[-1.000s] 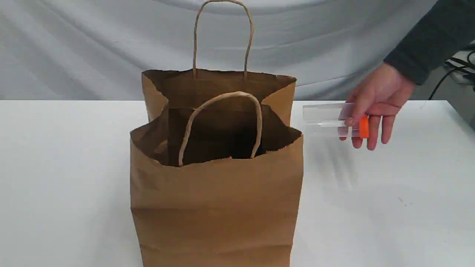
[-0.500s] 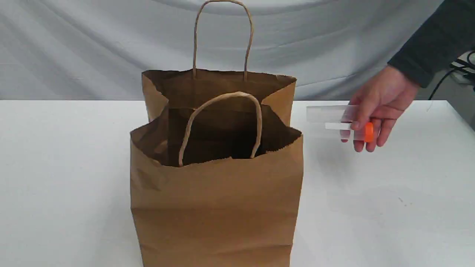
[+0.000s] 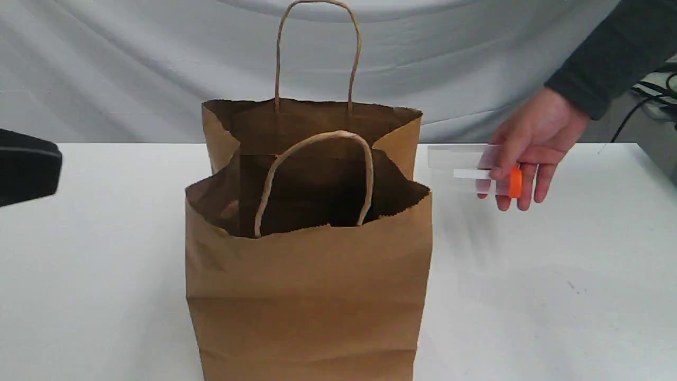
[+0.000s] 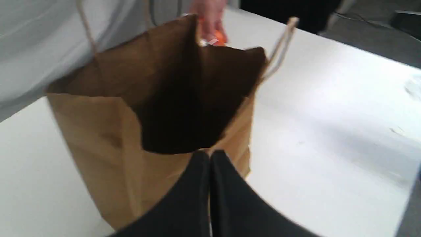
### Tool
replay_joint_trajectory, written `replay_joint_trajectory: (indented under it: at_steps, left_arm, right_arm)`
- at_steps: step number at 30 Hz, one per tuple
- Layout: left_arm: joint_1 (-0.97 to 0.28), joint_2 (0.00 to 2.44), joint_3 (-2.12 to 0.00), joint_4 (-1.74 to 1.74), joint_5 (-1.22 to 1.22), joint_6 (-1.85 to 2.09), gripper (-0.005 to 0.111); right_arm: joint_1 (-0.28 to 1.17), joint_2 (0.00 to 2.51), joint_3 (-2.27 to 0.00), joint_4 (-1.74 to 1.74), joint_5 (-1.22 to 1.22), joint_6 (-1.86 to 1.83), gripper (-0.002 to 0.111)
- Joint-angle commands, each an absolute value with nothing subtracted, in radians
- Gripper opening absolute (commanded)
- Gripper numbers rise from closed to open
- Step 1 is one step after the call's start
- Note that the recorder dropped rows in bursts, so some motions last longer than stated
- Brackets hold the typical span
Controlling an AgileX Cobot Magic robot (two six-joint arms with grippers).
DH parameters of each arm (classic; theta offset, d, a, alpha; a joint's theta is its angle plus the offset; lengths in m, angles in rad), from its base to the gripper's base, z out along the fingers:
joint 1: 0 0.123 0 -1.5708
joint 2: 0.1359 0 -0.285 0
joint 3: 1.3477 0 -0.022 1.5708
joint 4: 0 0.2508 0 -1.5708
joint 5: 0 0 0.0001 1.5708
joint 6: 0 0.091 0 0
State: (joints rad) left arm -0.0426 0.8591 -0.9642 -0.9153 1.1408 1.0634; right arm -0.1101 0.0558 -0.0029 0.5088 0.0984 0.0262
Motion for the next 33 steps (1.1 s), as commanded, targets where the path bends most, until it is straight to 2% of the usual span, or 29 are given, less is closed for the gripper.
replay_joint_trajectory:
  at_steps: [1,6,9,15,22,26,33]
  left_arm:
    - [-0.040,0.941,-1.012,-0.954,1.201,1.108,0.001]
    - [-0.040,1.020,-1.018,-1.115,1.221,1.194,0.013]
    - [-0.048,1.063,-1.018,-1.168,1.221,1.213,0.026]
    - [-0.198,1.099,-1.018,-1.117,1.114,1.213,0.053]
    - [-0.415,1.113,-1.018,-0.955,0.841,1.213,0.054]
    - [-0.458,1.135,-1.018,-0.954,0.782,1.209,0.054]
    - [-0.458,1.211,-1.018,-0.964,0.771,1.209,0.054]
  right_arm:
    - [-0.108,0.052,0.000,0.496,0.099,0.022,0.000]
    - [-0.108,0.052,0.000,0.496,0.099,0.022,0.000]
    - [-0.108,0.052,0.000,0.496,0.099,0.022,0.000]
    - [-0.108,0.052,0.000,0.496,0.099,0.022,0.000]
    - [-0.108,0.052,0.000,0.496,0.099,0.022,0.000]
    - [-0.108,0.052,0.000,0.496,0.099,0.022,0.000]
    - [-0.108,0.052,0.000,0.496,0.099,0.022,0.000]
